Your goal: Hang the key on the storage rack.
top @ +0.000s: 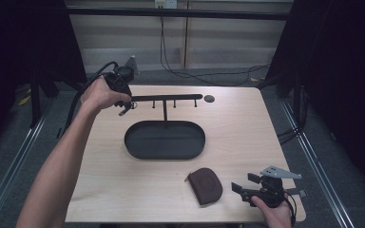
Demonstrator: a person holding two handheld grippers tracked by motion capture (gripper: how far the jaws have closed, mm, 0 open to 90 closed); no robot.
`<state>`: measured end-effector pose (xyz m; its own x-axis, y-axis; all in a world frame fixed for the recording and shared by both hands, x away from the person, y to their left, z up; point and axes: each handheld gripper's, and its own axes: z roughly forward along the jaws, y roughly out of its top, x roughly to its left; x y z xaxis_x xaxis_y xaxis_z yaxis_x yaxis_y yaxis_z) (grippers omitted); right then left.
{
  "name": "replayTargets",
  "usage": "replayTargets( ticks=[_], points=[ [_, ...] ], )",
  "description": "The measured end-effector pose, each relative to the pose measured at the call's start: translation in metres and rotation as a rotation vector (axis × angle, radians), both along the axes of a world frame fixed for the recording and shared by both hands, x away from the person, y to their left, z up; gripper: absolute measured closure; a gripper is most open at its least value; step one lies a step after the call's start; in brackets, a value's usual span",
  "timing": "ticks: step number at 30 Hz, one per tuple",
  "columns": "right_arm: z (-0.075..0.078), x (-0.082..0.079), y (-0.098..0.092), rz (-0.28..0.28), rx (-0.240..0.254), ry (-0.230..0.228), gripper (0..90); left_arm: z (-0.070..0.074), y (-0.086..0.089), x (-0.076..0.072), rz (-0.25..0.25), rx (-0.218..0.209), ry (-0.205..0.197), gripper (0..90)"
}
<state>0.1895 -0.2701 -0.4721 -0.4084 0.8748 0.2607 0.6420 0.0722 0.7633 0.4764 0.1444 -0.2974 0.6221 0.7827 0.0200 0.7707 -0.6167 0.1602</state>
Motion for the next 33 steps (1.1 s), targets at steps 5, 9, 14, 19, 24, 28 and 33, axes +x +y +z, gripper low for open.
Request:
replayTargets(
  ticks=[5,9,14,19,24,28,33],
  points=[
    [0.0,0.0,0.0,0.001,0.0,0.001,18.3,0.002,0.002,-0.001,0.001,-0.005,-0.001,66.6],
    [0.0,0.0,0.0,0.001,-0.001,0.001,18.3,0.005,0.004,-0.003,0.002,-0.006,-0.007,65.7],
    [0.0,0.0,0.0,0.001,-0.001,0.003,18.3,0.006,0.005,-0.006,0.002,-0.007,-0.011,65.7],
    [0.0,0.0,0.0,0.0,-0.002,0.002,18.3,0.008,0.009,-0.01,-0.002,-0.013,-0.008,65.0],
    [0.0,0.0,0.0,0.0,-0.002,0.003,18.3,0.01,0.015,-0.014,0.008,-0.019,-0.013,62.6],
    [0.0,0.0,0.001,0.003,-0.008,0.004,18.3,0.013,0.027,-0.021,0.044,-0.044,0.006,59.2],
    [0.0,0.001,0.001,0.003,-0.009,0.005,18.3,0.011,0.039,-0.035,0.022,-0.057,0.008,54.6]
  ],
)
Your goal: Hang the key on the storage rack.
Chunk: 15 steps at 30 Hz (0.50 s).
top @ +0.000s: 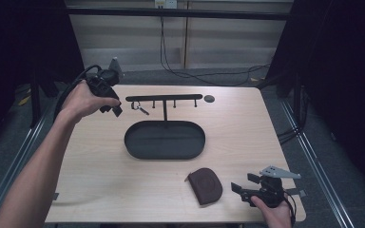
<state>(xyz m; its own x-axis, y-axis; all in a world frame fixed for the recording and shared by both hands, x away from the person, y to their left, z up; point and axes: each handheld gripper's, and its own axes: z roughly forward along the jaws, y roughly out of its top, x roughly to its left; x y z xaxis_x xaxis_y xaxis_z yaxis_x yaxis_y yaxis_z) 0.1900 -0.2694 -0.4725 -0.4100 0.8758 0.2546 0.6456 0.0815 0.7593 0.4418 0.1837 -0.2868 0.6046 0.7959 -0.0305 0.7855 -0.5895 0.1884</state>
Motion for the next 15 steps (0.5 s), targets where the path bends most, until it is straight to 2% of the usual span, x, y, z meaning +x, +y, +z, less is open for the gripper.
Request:
replayTargets(
  ticks=[3,5,7,8,9,10,11,12,13,15],
  points=[
    [0.0,0.0,0.0,0.002,0.001,0.0,18.3,-0.004,0.006,-0.007,0.012,-0.004,-0.003,51.2],
    [0.0,0.001,0.001,0.002,0.002,0.005,18.3,-0.012,0.015,-0.014,0.013,-0.027,0.016,50.3],
    [0.0,0.001,0.001,0.003,0.001,0.006,18.3,-0.014,0.018,-0.017,0.023,-0.032,0.011,49.3],
    [0.0,0.001,0.001,0.004,0.0,0.004,18.3,-0.014,0.023,-0.02,0.028,-0.036,-0.007,47.9],
    [0.0,0.001,0.001,0.004,0.0,0.004,18.3,-0.014,0.023,-0.02,0.028,-0.036,-0.007,46.4],
    [0.0,0.001,0.001,0.001,0.001,0.005,18.3,-0.013,0.026,-0.025,0.044,-0.039,-0.037,44.0],
    [0.0,0.001,0.001,0.001,0.001,0.005,18.3,-0.013,0.026,-0.025,0.044,-0.039,-0.037,43.1],
    [0.0,0.001,0.0,-0.002,0.002,0.006,18.3,-0.013,0.028,-0.031,0.038,-0.057,-0.052,42.2],
    [0.0,0.001,0.0,-0.002,0.002,0.006,18.3,-0.013,0.028,-0.031,0.038,-0.057,-0.052,41.1],
    [0.0,0.001,0.0,-0.005,0.004,0.009,18.3,-0.014,0.031,-0.043,0.03,-0.095,-0.083,38.9]
  ],
)
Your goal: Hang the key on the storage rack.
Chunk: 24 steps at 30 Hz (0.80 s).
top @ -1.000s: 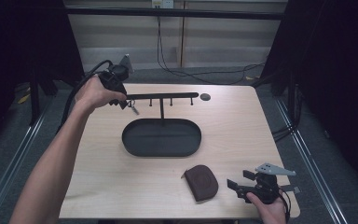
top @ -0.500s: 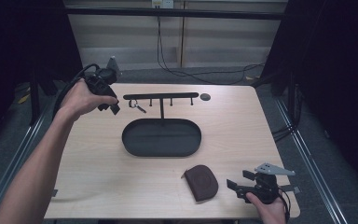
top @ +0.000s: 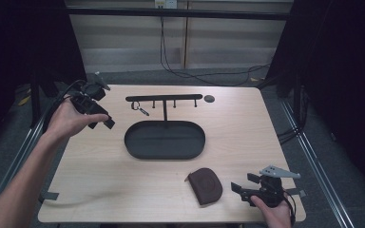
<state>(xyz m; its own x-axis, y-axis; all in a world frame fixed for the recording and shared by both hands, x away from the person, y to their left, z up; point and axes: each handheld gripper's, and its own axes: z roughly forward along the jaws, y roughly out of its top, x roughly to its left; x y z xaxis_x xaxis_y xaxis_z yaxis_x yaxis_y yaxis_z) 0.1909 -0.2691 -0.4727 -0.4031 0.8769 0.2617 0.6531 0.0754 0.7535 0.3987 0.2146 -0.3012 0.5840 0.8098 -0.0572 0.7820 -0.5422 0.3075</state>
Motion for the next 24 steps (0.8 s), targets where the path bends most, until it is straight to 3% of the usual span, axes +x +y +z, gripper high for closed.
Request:
replayTargets(
  ticks=[6,10,11,13,15,19,22,24],
  points=[
    [0.0,0.0,0.0,0.002,0.001,0.002,18.3,-0.012,0.009,-0.022,-0.015,-0.067,-0.042,35.9],
    [0.0,0.001,0.0,0.004,0.0,0.005,18.3,-0.02,0.019,-0.028,0.01,-0.113,-0.074,35.6],
    [0.0,0.001,0.0,0.004,0.002,0.003,18.4,-0.027,0.025,-0.032,0.037,-0.128,-0.1,39.3],
    [0.0,0.001,0.0,0.0,0.004,0.003,18.6,-0.032,0.028,-0.035,0.055,-0.132,-0.104,42.4],
    [0.001,0.001,-0.001,-0.003,0.01,0.002,19.8,-0.04,0.036,-0.043,0.06,-0.186,-0.122,42.1],
    [0.001,0.002,0.0,0.003,0.016,0.004,20.6,-0.048,0.043,-0.052,0.073,-0.206,-0.139,37.6],
    [0.001,0.003,0.0,-0.002,0.027,0.016,21.5,-0.056,0.049,-0.062,0.091,-0.211,-0.155,39.3],
    [0.001,0.003,0.0,-0.002,0.03,0.007,22.5,-0.063,0.052,-0.067,0.074,-0.239,-0.152,40.3]
  ],
)
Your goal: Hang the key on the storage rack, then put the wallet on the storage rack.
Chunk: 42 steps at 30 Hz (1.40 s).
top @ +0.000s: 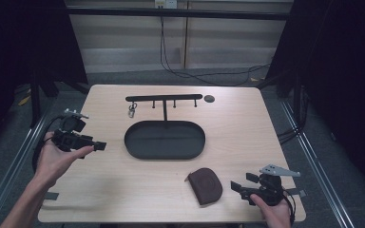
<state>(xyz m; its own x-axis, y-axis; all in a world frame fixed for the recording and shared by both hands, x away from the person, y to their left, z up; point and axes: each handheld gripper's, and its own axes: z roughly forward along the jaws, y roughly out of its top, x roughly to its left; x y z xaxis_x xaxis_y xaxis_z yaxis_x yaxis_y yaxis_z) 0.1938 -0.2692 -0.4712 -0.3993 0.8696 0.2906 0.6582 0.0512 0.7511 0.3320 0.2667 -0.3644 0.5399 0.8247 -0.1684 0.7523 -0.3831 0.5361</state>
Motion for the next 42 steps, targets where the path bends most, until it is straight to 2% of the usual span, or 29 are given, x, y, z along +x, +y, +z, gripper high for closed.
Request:
replayTargets(
  ticks=[3,7,9,12,13,15,16,18,20,22,23,24,25,26,27,28,29,30,31,35,36,38,42],
  points=[
    [0.002,0.0,-0.002,-0.004,0.023,0.002,24.2,-0.012,-0.002,-0.011,-0.023,-0.023,-0.019,38.8],
    [0.003,0.001,-0.004,-0.009,0.031,0.017,24.2,-0.021,-0.006,-0.019,-0.059,-0.025,-0.035,34.8],
    [0.005,0.002,-0.004,-0.011,0.025,0.017,24.2,-0.029,-0.011,-0.027,-0.084,-0.032,-0.046,32.7],
    [0.009,0.004,-0.003,-0.007,0.001,0.016,24.2,-0.037,-0.013,-0.034,-0.092,-0.033,-0.069,29.5],
    [0.01,0.005,-0.002,-0.006,-0.001,0.022,24.2,-0.044,-0.014,-0.039,-0.103,-0.046,-0.059,28.2],
    [0.011,0.006,-0.002,-0.002,-0.005,0.024,24.3,-0.048,-0.015,-0.042,-0.098,-0.033,-0.058,27.1],
    [0.012,0.007,-0.001,0.0,-0.005,0.031,24.7,-0.052,-0.016,-0.044,-0.104,-0.01,-0.054,27.1],
    [0.015,0.009,0.0,0.026,0.008,0.059,24.5,-0.06,-0.015,-0.049,-0.105,-0.023,-0.053,23.9],
    [0.018,0.011,0.004,0.046,-0.011,0.072,23.5,-0.066,-0.012,-0.052,-0.111,-0.038,-0.043,23.1],
    [0.021,0.013,0.006,0.056,-0.018,0.085,23.5,-0.071,-0.008,-0.055,-0.109,-0.054,-0.031,21.3],
    [0.023,0.016,0.009,0.066,-0.028,0.106,23.3,-0.074,-0.004,-0.058,-0.109,-0.076,-0.037,19.0],
    [0.023,0.016,0.009,0.066,-0.028,0.106,23.3,-0.074,-0.004,-0.058,-0.109,-0.076,-0.037,18.1],
    [0.026,0.019,0.013,0.094,-0.044,0.115,21.1,-0.075,0.0,-0.062,-0.099,-0.098,-0.043,17.9],
    [0.026,0.019,0.013,0.094,-0.044,0.115,21.1,-0.076,0.001,-0.065,-0.088,-0.109,-0.054,17.9],
    [0.028,0.023,0.018,0.124,-0.083,0.126,20.2,-0.077,0.002,-0.07,-0.067,-0.138,-0.069,17.8],
    [0.028,0.023,0.018,0.124,-0.083,0.126,20.2,-0.077,0.004,-0.073,-0.069,-0.155,-0.076,17.8],
    [0.031,0.028,0.023,0.142,-0.096,0.145,20.0,-0.079,0.007,-0.077,-0.065,-0.192,-0.081,16.1],
    [0.032,0.03,0.024,0.147,-0.105,0.149,19.9,-0.08,0.007,-0.078,-0.063,-0.209,-0.074,16.3],
    [0.034,0.032,0.027,0.152,-0.113,0.16,20.0,-0.083,0.01,-0.082,-0.069,-0.235,-0.088,16.3],
    [0.037,0.039,0.034,0.163,-0.145,0.192,20.0,-0.088,0.008,-0.087,-0.084,-0.214,-0.083,16.3],
    [0.037,0.044,0.04,0.178,-0.167,0.226,20.3,-0.091,0.005,-0.091,-0.093,-0.204,-0.1,16.3],
    [0.038,0.049,0.044,0.181,-0.195,0.258,20.4,-0.093,0.004,-0.094,-0.096,-0.206,-0.11,16.3],
    [0.041,0.055,0.049,0.187,-0.217,0.292,21.0,-0.1,0.005,-0.099,-0.105,-0.187,-0.117,16.4]
  ],
)
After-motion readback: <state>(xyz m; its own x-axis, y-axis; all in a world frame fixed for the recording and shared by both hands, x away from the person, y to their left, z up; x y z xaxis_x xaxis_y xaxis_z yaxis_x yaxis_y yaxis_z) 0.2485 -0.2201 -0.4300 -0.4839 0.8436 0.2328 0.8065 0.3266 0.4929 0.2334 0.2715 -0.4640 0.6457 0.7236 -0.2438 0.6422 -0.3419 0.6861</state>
